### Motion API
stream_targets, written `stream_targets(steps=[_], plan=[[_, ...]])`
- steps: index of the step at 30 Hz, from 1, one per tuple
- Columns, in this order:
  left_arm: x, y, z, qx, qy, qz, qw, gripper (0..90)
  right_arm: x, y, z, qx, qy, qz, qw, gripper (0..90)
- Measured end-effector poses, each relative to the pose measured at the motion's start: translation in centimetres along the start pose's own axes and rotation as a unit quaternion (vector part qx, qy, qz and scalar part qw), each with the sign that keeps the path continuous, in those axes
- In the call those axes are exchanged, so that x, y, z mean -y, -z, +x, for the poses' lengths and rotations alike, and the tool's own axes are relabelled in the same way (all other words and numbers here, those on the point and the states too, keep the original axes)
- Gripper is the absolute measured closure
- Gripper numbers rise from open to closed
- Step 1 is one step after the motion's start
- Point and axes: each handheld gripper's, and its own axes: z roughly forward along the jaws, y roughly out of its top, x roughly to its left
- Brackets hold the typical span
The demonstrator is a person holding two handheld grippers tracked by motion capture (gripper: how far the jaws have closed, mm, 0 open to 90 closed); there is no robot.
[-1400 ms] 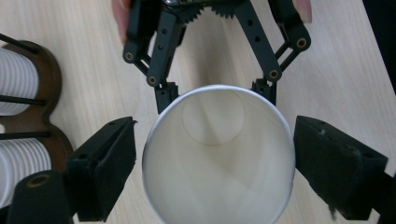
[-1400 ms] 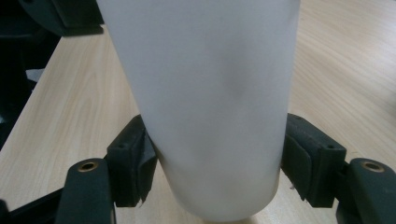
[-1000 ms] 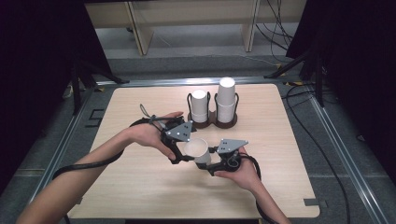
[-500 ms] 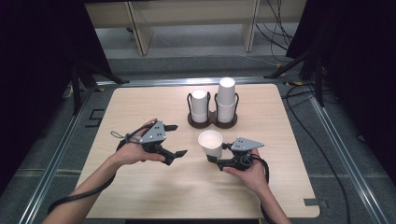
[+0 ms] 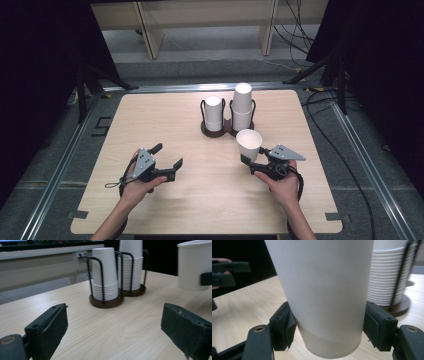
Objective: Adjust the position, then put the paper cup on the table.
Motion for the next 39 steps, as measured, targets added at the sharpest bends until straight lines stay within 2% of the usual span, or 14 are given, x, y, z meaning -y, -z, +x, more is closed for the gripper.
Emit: stream_targets(steps=[2, 5, 6, 7, 8, 9, 19, 22, 24, 26, 30, 31, 32, 39], plan=[[0.2, 0.1, 0.1, -0.015, 0.005, -0.019, 0.9997, 6.6, -0.1, 0.7, -0.1, 0.019, -0.008, 0.013, 0.9997, 32.2], [0.8, 0.3, 0.2, -0.026, 0.017, -0.027, 0.9991, 6.5, -0.1, 1.0, -0.8, 0.026, -0.012, -0.015, 0.9995, 32.2], [0.9, 0.6, 0.1, -0.03, 0.019, -0.013, 0.9993, 6.5, -0.1, 1.2, -1.0, 0.035, -0.006, -0.019, 0.9992, 32.2], [1.2, 0.6, 0.0, -0.031, 0.022, -0.016, 0.9991, 6.4, -0.2, 1.4, -0.9, 0.032, -0.027, -0.015, 0.999, 32.2], [1.4, 0.5, 0.0, -0.029, 0.02, -0.025, 0.9991, 6.4, -0.2, 1.5, -1.3, 0.049, -0.009, -0.014, 0.9986, 32.2], [1.4, 0.8, -0.2, -0.032, 0.019, -0.008, 0.9993, 6.4, -0.3, 1.6, -1.3, 0.047, -0.015, -0.019, 0.9986, 32.2], [1.9, 0.5, -0.4, -0.03, 0.02, -0.009, 0.9993, 6.4, -0.7, 3.0, -3.2, 0.093, -0.023, -0.038, 0.9946, 32.1], [1.7, 0.4, -0.3, -0.029, 0.02, -0.001, 0.9994, 6.5, -0.7, 4.0, -3.8, 0.123, -0.035, -0.042, 0.9909, 32.0], [1.8, 0.1, -0.3, -0.023, 0.021, -0.016, 0.9994, 6.5, -0.7, 4.3, -4.3, 0.133, -0.03, -0.045, 0.9896, 32.0], [1.9, 0.3, -0.3, -0.026, 0.018, -0.001, 0.9995, 6.4, -0.6, 4.6, -4.8, 0.145, -0.029, -0.043, 0.9881, 32.0], [2.0, 0.4, -0.4, -0.025, 0.021, -0.002, 0.9995, 6.4, -0.8, 4.8, -5.8, 0.181, -0.032, -0.038, 0.9822, 32.0], [2.0, 0.2, -0.4, -0.02, 0.023, -0.018, 0.9994, 6.5, -0.9, 4.7, -6.2, 0.186, -0.026, -0.038, 0.9815, 32.0], [1.9, 0.4, -0.5, -0.022, 0.022, -0.011, 0.9995, 6.5, -1.0, 4.5, -6.4, 0.193, -0.043, -0.037, 0.9796, 32.0], [1.8, 0.5, -0.6, -0.019, 0.018, -0.005, 0.9996, 6.5, -2.3, 2.9, -9.3, 0.229, -0.048, -0.006, 0.9722, 32.0]])
